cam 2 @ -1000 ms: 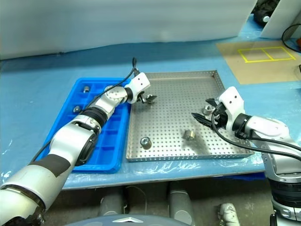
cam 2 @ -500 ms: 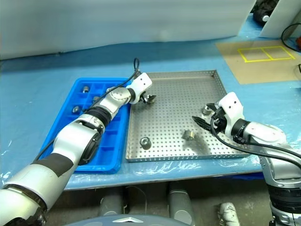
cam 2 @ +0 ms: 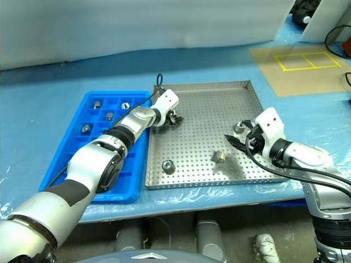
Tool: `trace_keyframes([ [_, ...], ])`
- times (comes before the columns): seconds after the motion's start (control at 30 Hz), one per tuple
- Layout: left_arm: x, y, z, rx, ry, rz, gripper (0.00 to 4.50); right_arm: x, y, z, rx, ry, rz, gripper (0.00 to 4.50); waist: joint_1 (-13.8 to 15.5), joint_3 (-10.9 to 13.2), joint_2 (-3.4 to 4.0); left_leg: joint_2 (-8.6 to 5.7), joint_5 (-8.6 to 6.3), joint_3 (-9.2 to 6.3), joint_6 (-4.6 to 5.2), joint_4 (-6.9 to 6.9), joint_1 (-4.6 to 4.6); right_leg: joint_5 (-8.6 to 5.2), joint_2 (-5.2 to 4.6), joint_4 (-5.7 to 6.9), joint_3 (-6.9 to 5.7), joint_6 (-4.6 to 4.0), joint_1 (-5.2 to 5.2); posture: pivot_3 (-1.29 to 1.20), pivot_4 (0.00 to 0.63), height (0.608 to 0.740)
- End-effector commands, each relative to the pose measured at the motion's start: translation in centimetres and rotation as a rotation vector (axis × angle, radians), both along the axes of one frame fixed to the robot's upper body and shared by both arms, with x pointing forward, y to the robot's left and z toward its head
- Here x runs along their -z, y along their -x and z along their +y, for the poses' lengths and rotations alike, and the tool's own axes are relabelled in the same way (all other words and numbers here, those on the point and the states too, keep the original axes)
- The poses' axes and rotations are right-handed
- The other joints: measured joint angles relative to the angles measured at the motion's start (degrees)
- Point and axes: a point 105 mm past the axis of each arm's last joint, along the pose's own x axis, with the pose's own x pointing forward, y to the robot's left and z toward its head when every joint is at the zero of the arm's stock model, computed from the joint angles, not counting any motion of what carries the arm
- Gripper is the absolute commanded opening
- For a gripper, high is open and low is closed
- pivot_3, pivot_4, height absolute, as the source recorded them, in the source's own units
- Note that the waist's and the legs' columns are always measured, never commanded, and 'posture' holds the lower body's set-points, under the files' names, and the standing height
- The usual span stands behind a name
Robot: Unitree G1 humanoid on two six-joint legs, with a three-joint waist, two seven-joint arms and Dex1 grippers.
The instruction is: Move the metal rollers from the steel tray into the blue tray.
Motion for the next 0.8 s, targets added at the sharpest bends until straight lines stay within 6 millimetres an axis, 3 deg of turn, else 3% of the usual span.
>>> trace_keyframes([
  [0.03,-0.8,-0.4,0.1,-0.023,-0.001,-0.007,3.94,-1.0,0.2,0.5,-0.018,0.006,-0.054,3.96,0.0,0.0,0.01,0.0,-0.01,0.0,0.01,0.0,-0.01,0.0,0.0,-0.02,0.0,0.0,0.0,-0.55,0.15,0.74],
  [0.2,-0.4,-0.5,0.8,-0.059,-0.018,0.003,3.94,-0.9,0.2,0.5,-0.01,0.005,-0.057,3.96,-0.1,0.0,0.01,0.0,-0.04,0.0,0.06,0.0,0.0,0.01,0.0,-0.11,0.0,0.0,0.05,-0.56,0.15,0.74],
  [0.3,-0.4,-0.5,0.8,-0.053,-0.018,0.002,3.39,-0.8,0.1,0.5,-0.008,0.003,-0.058,3.96,-0.1,0.0,0.01,-0.01,-0.04,0.0,0.07,0.0,0.01,0.03,0.0,-0.15,0.02,0.03,0.08,-0.55,0.15,0.74],
  [0.4,-0.4,-0.5,0.8,-0.04,-0.03,0.001,2.48,-0.9,0.1,0.6,-0.008,0.001,-0.061,3.96,-0.4,0.0,0.01,-0.01,-0.04,0.0,0.07,0.0,0.0,0.22,0.01,-0.4,0.04,0.32,0.11,-0.55,0.15,0.74],
  [0.53,-0.4,-0.5,1.0,-0.035,-0.026,0.001,2.48,-0.9,0.0,0.6,-0.008,0.001,-0.065,3.96,-0.6,0.0,0.01,-0.08,-0.07,0.01,0.12,0.01,-0.05,0.29,-0.02,-0.52,0.05,0.37,0.11,-0.54,0.15,0.74],
  [0.63,-0.7,-0.5,1.0,-0.028,-0.02,-0.011,1.77,-1.0,-0.1,0.6,-0.01,0.001,-0.066,3.96,-0.8,0.0,0.02,-0.08,-0.1,0.01,0.16,0.0,-0.1,0.31,-0.04,-0.55,0.06,0.34,0.11,-0.54,0.15,0.74],
  [0.8,-2.2,-0.7,0.6,0.014,0.019,-0.064,1.76,-1.1,-0.3,0.9,-0.024,0.002,-0.067,3.96,-1.0,0.0,0.02,-0.09,-0.11,0.01,0.19,0.0,-0.22,0.33,-0.05,-0.56,0.04,0.32,0.04,-0.52,0.15,0.74],
])
